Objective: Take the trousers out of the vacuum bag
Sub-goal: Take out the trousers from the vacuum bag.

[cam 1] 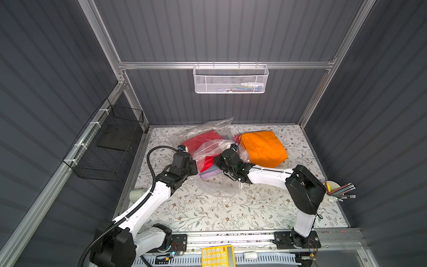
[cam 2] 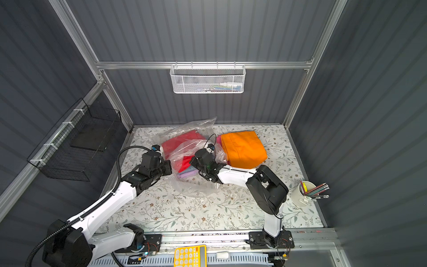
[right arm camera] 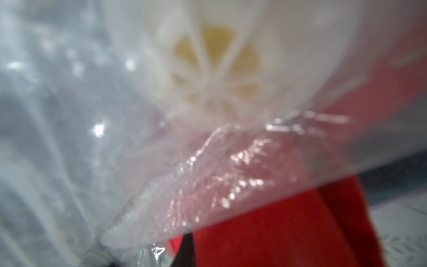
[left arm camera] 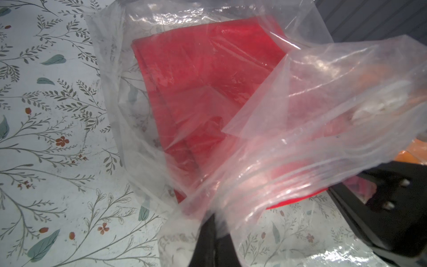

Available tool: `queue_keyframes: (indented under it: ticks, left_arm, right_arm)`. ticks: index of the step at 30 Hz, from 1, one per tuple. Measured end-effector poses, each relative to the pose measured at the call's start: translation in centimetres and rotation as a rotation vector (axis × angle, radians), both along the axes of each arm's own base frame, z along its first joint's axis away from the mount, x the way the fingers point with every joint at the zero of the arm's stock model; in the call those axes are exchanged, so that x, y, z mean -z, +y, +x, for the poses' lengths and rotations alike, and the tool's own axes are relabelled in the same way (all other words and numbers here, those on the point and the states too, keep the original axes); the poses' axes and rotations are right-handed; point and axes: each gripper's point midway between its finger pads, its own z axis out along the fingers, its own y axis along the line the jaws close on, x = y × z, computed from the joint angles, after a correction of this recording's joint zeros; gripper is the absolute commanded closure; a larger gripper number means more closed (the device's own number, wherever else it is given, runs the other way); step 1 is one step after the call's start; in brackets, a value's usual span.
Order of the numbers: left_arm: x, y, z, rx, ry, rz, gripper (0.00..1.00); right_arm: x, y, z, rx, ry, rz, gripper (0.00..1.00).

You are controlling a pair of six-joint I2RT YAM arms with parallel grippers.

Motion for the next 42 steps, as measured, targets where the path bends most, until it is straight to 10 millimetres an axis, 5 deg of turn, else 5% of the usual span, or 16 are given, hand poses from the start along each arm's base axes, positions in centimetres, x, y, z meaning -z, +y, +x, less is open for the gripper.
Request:
queue_keyframes:
  ticks: [3, 7, 12, 21, 28, 31, 37, 42]
  left_arm:
    - [0.1, 0.0, 0.0, 0.000, 0.003, 0.002, 1.00]
    - [0.2, 0.0, -0.1, 0.000, 0.007, 0.003, 1.00]
    - [0.2, 0.0, -0.1, 0.000, 0.007, 0.004, 1.00]
    - [0.2, 0.1, -0.1, -0.004, 0.006, 0.006, 1.00]
    - [0.2, 0.2, 0.0, -0.009, 0.004, 0.010, 1.00]
    - [0.1, 0.2, 0.0, -0.009, 0.003, 0.010, 1.00]
    - [0.0, 0.3, -0.1, -0.009, 0.000, 0.009, 1.00]
    - [0.0, 0.3, -0.1, -0.010, -0.001, 0.008, 1.00]
  right_arm:
    - [1.5, -0.5, -0.9, 0.010, 0.020, -0.010, 0.94]
    - [2.3, -0.8, -1.2, 0.025, 0.027, 0.010, 0.68]
    - [2.4, -0.1, -0.7, 0.029, 0.001, 0.034, 0.53]
    - [3.4, 1.1, 0.8, 0.041, -0.006, 0.036, 0.82]
    - [3.0, 1.2, 0.8, 0.035, -0.020, 0.034, 0.56]
    - [3.0, 1.4, 1.1, 0.037, -0.027, 0.037, 0.56]
    - [4.0, 1.9, 2.2, 0.049, -0.041, 0.012, 0.87]
    - [2.6, 1.7, 2.7, 0.032, -0.063, 0.015, 1.00]
